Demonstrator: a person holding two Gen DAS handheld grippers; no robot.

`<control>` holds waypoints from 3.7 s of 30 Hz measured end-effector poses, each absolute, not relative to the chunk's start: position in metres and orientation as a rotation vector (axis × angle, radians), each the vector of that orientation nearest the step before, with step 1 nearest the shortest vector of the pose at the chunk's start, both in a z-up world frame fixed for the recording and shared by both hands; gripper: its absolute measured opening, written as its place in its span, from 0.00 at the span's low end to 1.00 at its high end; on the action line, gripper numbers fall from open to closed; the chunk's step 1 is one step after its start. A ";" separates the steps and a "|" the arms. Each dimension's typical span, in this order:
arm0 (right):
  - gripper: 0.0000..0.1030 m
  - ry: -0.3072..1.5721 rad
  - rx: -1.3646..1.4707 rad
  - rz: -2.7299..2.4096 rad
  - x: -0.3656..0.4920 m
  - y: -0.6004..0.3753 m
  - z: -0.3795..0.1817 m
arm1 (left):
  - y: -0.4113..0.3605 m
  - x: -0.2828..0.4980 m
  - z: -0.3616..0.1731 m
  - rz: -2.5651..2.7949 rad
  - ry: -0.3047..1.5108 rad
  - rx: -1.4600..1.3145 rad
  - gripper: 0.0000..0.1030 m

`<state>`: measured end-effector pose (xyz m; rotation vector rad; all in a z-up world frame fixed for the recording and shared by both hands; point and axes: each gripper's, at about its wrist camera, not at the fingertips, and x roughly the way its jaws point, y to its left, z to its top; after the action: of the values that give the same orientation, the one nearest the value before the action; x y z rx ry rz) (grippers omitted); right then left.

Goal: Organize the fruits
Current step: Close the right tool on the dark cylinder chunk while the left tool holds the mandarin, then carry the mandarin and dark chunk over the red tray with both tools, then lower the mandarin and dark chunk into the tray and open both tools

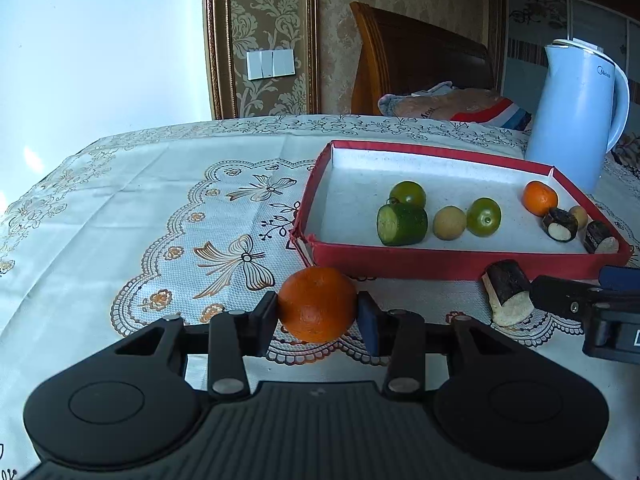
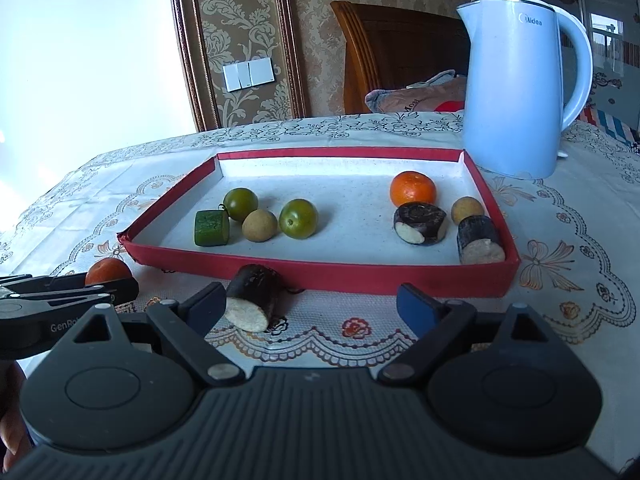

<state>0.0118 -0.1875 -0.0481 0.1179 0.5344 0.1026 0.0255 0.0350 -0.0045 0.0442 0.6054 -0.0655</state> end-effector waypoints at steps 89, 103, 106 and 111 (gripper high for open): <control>0.42 0.422 0.097 -0.068 0.076 -0.260 -0.029 | -0.076 0.089 0.023 -0.071 0.525 0.131 0.40; 0.43 0.463 0.113 -0.058 0.107 -0.259 -0.038 | -0.077 0.113 0.013 -0.047 0.567 0.122 0.41; 0.44 0.455 0.105 -0.056 0.105 -0.257 -0.038 | -0.075 0.113 0.014 -0.041 0.569 0.112 0.41; 0.57 0.421 0.084 -0.065 0.100 -0.254 -0.034 | -0.076 0.111 0.015 -0.043 0.564 0.117 0.41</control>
<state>0.1000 -0.2542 -0.0337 0.0840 0.4214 -0.0651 0.1107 -0.0761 0.0146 0.1173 0.5640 -0.0426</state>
